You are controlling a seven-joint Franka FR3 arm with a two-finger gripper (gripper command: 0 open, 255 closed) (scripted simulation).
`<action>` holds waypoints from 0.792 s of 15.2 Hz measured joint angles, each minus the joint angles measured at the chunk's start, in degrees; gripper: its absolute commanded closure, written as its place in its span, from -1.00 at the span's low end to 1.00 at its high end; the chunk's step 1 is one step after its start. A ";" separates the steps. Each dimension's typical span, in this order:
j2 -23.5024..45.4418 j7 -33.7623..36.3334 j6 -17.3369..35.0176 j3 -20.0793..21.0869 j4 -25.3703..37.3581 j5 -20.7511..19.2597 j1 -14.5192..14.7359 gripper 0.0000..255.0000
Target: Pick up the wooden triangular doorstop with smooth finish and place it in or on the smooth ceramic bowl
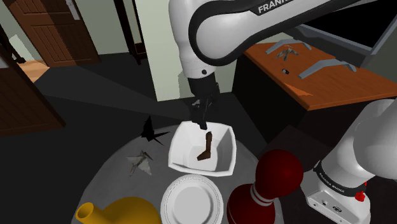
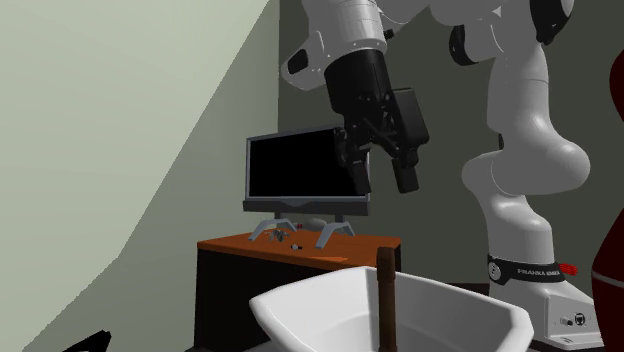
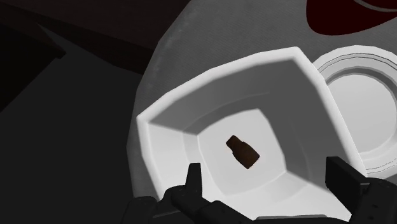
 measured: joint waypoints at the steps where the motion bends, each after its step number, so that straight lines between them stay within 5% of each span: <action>1: 0.00 0.00 0.00 0.00 0.00 0.00 0.00 -1.00; 6: 0.43 0.24 -6.45 -0.34 6.90 -0.49 -0.32 -1.00; 12: 0.44 0.29 -7.23 -0.34 7.63 -0.50 -0.32 -1.00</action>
